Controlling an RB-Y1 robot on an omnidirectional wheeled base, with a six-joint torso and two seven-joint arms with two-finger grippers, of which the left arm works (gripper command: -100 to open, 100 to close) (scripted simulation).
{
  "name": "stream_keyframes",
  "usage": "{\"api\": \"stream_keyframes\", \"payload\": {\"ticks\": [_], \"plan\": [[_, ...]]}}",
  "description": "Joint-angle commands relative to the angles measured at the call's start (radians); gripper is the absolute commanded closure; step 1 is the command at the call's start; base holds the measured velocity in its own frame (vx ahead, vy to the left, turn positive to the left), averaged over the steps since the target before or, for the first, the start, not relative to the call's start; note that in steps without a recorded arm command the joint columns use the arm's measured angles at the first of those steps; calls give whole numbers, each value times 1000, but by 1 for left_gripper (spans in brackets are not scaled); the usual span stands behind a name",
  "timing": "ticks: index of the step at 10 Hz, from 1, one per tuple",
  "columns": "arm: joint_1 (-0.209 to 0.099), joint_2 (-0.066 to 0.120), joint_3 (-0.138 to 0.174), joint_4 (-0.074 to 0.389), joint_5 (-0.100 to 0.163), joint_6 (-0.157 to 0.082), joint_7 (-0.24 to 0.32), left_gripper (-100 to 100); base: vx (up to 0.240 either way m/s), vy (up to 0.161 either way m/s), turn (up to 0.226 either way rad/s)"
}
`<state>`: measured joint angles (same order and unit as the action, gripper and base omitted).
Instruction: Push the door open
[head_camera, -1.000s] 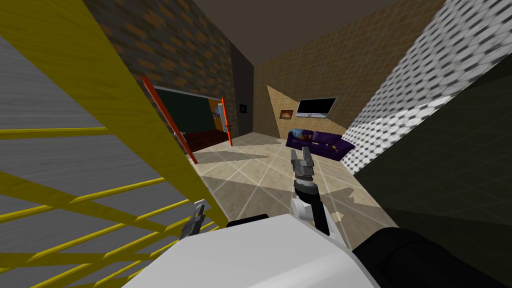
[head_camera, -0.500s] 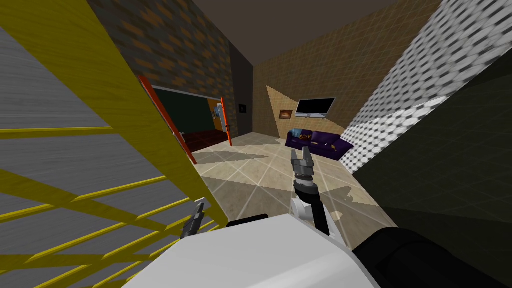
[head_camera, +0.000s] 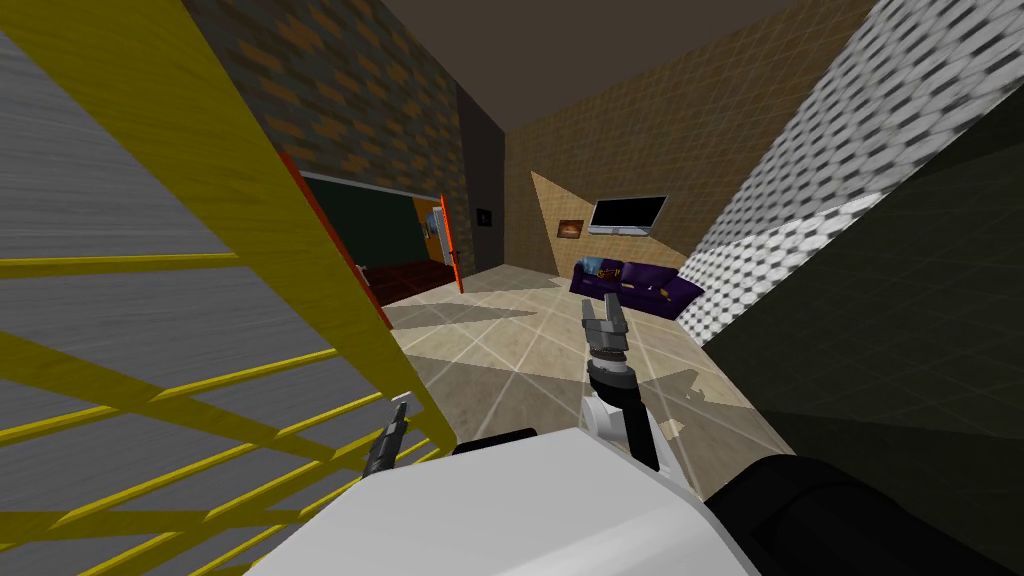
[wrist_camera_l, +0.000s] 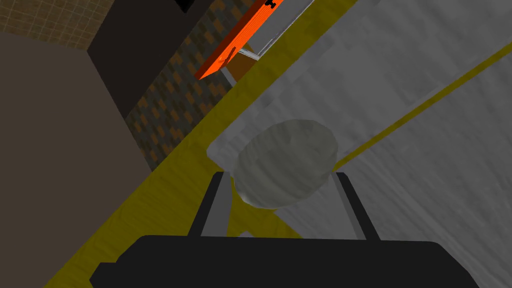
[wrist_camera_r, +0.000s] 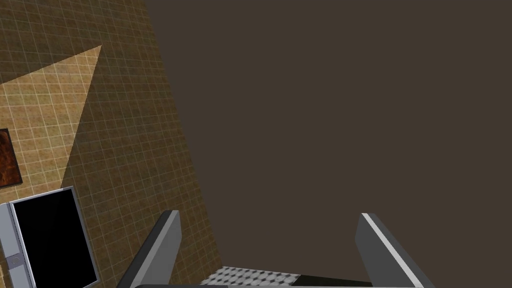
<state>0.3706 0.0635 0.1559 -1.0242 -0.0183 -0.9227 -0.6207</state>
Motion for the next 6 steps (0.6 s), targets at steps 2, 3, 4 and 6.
{"api": "stream_keyframes", "payload": {"ticks": [2,3,4,6], "plan": [[-19,7,8,11,38,0,76,100,4,11,-25],[-19,7,8,11,38,0,94,100,8,14,-12],[-30,8,6,18,53,1,130,100,5,15,-13],[-40,9,5,24,68,1,176,100,3,14,-8]]}}
